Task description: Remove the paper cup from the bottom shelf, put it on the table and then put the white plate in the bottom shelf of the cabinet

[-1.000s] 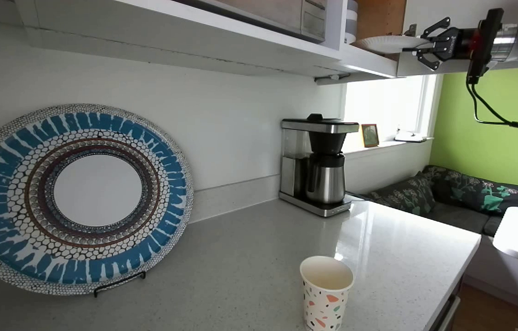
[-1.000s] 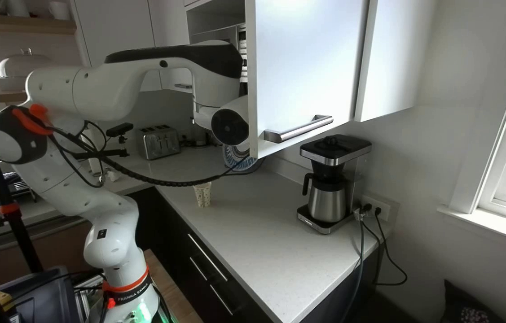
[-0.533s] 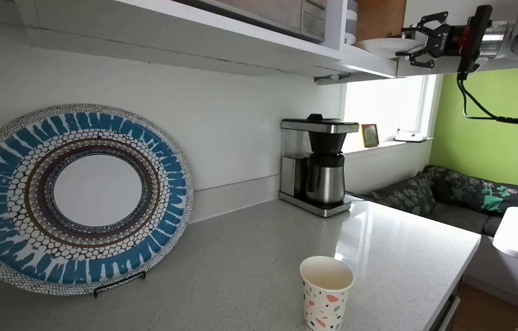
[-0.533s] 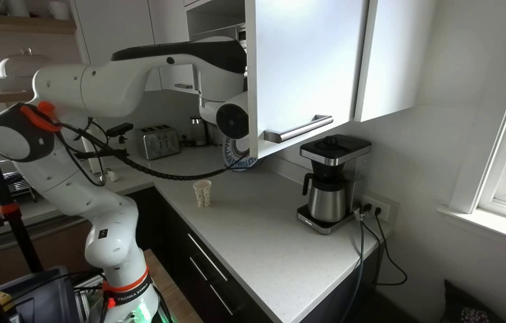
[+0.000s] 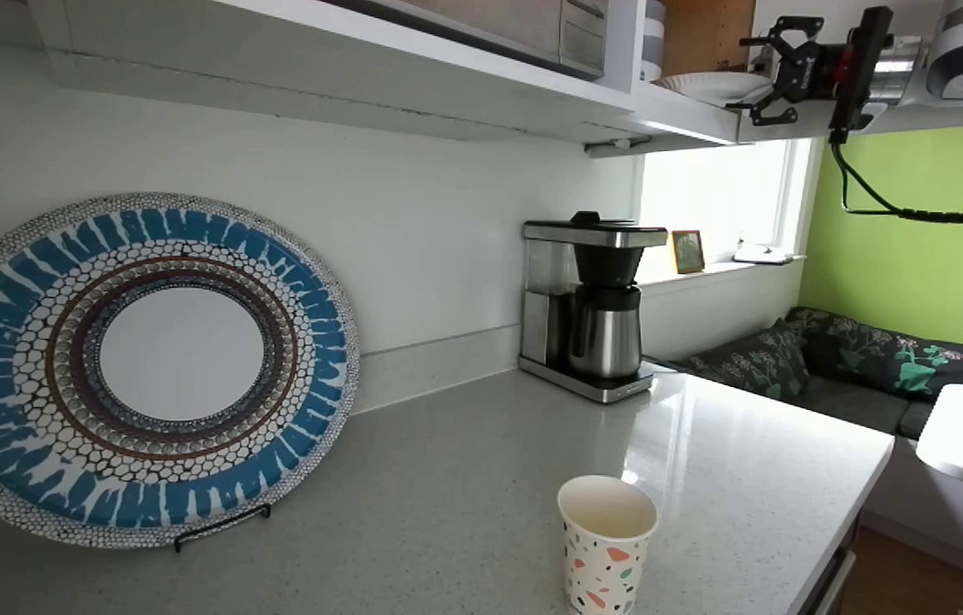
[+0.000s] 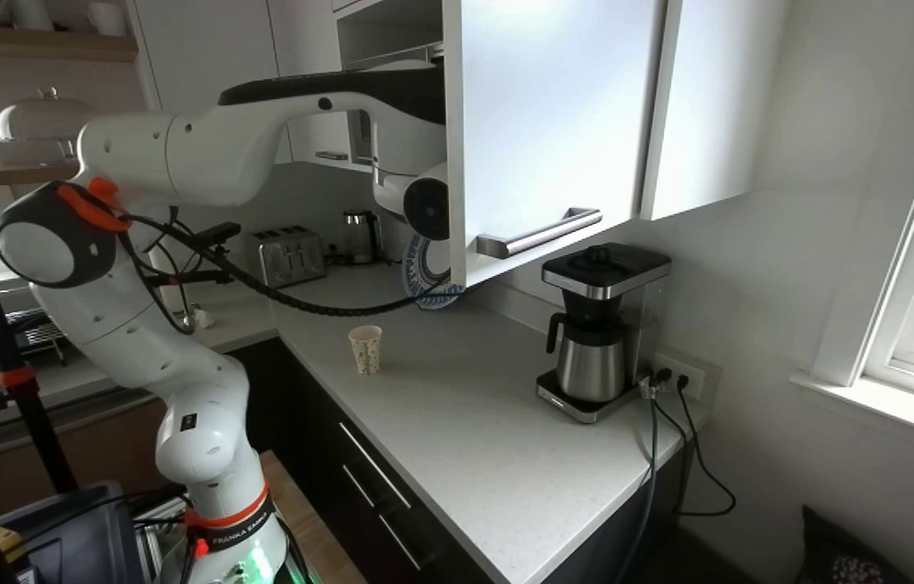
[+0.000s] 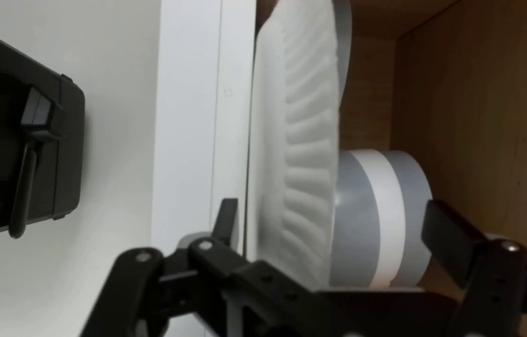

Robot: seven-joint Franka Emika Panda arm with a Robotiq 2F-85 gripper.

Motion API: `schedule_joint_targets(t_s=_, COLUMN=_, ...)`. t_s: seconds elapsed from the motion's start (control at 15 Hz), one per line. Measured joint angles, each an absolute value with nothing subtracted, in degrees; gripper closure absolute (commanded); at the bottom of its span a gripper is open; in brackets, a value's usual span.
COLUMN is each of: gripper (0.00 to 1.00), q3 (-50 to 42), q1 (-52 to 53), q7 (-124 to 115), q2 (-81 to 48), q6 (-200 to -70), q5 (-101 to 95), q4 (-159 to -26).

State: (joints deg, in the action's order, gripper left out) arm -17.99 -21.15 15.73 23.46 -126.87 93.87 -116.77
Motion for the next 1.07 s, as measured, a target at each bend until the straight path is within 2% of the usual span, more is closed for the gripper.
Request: schedule_joint_targets(t_s=1.07, gripper=0.00, q3=-17.3, q1=-19.9, q7=18.3, q2=18.7, q6=-132.3, q5=95.4, q4=-111.7)
